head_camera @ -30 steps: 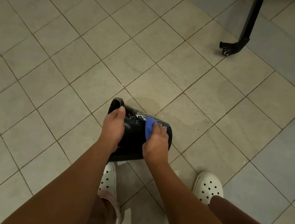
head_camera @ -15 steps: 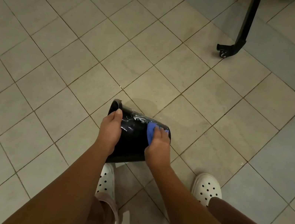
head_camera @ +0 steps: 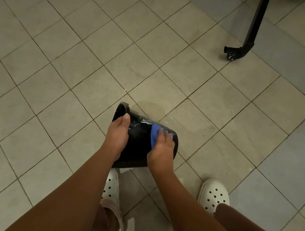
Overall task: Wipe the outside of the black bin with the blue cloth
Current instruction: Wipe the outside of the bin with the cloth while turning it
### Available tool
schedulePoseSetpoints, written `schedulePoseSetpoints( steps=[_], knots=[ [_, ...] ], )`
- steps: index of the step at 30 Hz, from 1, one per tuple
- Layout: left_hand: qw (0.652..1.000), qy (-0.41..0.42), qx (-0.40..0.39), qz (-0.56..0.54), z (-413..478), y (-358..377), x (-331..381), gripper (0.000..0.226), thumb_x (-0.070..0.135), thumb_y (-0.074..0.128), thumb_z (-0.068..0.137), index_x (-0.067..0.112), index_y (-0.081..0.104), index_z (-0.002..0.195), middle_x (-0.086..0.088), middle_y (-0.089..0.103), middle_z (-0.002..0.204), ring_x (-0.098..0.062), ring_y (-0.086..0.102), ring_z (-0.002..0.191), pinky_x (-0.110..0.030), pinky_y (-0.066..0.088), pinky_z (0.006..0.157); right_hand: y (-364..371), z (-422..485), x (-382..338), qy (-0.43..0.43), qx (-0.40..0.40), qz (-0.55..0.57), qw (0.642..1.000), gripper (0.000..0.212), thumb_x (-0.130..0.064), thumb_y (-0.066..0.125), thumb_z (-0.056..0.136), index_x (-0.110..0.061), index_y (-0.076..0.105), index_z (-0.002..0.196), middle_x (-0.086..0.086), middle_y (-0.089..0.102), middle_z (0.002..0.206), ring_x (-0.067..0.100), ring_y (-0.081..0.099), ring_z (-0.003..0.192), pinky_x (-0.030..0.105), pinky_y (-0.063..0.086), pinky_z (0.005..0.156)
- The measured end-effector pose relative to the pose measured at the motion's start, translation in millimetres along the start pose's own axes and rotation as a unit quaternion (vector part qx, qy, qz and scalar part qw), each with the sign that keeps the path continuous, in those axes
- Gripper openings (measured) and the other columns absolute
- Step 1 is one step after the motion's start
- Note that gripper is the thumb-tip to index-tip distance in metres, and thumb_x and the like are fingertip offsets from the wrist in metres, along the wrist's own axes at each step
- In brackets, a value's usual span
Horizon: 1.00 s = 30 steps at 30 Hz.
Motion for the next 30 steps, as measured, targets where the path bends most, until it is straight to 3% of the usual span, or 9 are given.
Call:
schedulePoseSetpoints(
  steps=[3,6,10,14,16,19,22,26,30],
  knots=[
    [1.000,-0.015,0.006,-0.020,1.0,-1.0,-0.4,0.040,0.041,0.037,0.106,0.015,0.064,0.118,-0.011,0.069,0.113,-0.030,0.064,0.109,-0.043,0.051,0.094,12.1,-22.4,-15.4,-0.130,0.012,-0.002,0.991,0.069,0.000,0.051,0.088,-0.011,0.017,0.147,0.013,0.014,0.155,0.031,0.002,0.144,0.043,0.006,0.118],
    [1.000,-0.020,-0.006,-0.015,1.9,-2.4,-2.3,0.040,0.041,0.035,0.106,0.017,0.066,0.115,-0.011,0.070,0.112,-0.029,0.066,0.107,-0.048,0.050,0.099,13.8,-19.1,-24.3,-0.174,-0.005,-0.012,0.985,0.070,-0.002,0.051,0.088,-0.015,0.017,0.148,0.009,0.011,0.156,0.028,-0.003,0.144,0.038,0.000,0.117],
    [0.999,-0.031,-0.006,-0.028,2.1,-3.4,-2.9,0.039,0.039,0.034,0.107,0.018,0.067,0.108,-0.012,0.071,0.107,-0.031,0.067,0.103,-0.046,0.053,0.094,2.3,3.3,-29.4,-0.124,-0.029,-0.029,0.991,0.071,-0.003,0.053,0.087,-0.017,0.018,0.147,0.004,0.015,0.155,0.023,0.003,0.144,0.033,0.003,0.117],
    [0.998,-0.049,-0.005,-0.037,2.1,-1.1,-3.1,0.041,0.041,0.036,0.106,0.015,0.068,0.107,-0.014,0.071,0.107,-0.032,0.067,0.100,-0.047,0.053,0.093,-0.3,4.9,-26.3,-0.058,-0.012,-0.023,0.998,0.073,-0.006,0.056,0.086,-0.014,0.017,0.147,0.006,0.019,0.153,0.025,0.007,0.143,0.038,0.009,0.119],
    [0.996,-0.072,-0.004,-0.049,3.5,-2.1,-5.9,0.042,0.043,0.038,0.105,0.014,0.069,0.109,-0.015,0.072,0.107,-0.033,0.068,0.101,-0.050,0.053,0.094,3.2,-5.0,-23.8,-0.083,0.018,-0.049,0.995,0.074,-0.009,0.058,0.084,-0.013,0.019,0.146,0.010,0.021,0.152,0.031,0.005,0.142,0.048,0.014,0.117],
    [0.992,-0.102,-0.010,-0.079,3.6,-0.8,-10.4,0.046,0.043,0.039,0.104,0.010,0.070,0.111,-0.017,0.074,0.103,-0.034,0.070,0.097,-0.048,0.056,0.090,10.1,-22.7,-25.2,-0.180,0.069,-0.027,0.981,0.067,-0.004,0.064,0.079,-0.006,0.035,0.140,0.016,0.030,0.144,0.036,0.017,0.137,0.057,0.029,0.108],
    [0.990,-0.107,-0.020,-0.087,4.3,-0.8,-15.0,0.048,0.042,0.039,0.105,0.007,0.070,0.114,-0.018,0.074,0.105,-0.034,0.071,0.099,-0.047,0.056,0.091,13.7,-25.1,-29.2,-0.238,0.060,0.032,0.969,0.065,0.003,0.064,0.077,-0.005,0.040,0.137,0.012,0.037,0.141,0.031,0.033,0.133,0.050,0.036,0.107],
    [0.990,-0.109,-0.023,-0.083,4.3,-0.8,-14.4,0.048,0.044,0.039,0.105,0.009,0.068,0.119,-0.018,0.074,0.107,-0.034,0.070,0.101,-0.047,0.056,0.091,6.3,-10.6,-31.7,-0.248,0.045,0.049,0.966,0.061,0.007,0.058,0.080,-0.008,0.043,0.137,0.011,0.042,0.143,0.028,0.030,0.138,0.049,0.026,0.113],
    [0.991,-0.107,-0.023,-0.076,5.6,1.6,-10.0,0.048,0.044,0.039,0.105,0.008,0.069,0.116,-0.019,0.073,0.107,-0.035,0.070,0.099,-0.043,0.056,0.083,-2.4,-0.5,-31.2,-0.144,0.064,0.101,0.982,0.055,0.003,0.053,0.087,-0.011,0.040,0.139,0.008,0.042,0.143,0.023,0.034,0.136,0.033,0.021,0.116]
  ],
)
Point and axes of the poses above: each hand's wrist, its own z-axis towards the middle knuckle, its own y-axis out of the palm, x = y × z, the point moved 6 cm from there along z, towards the middle knuckle
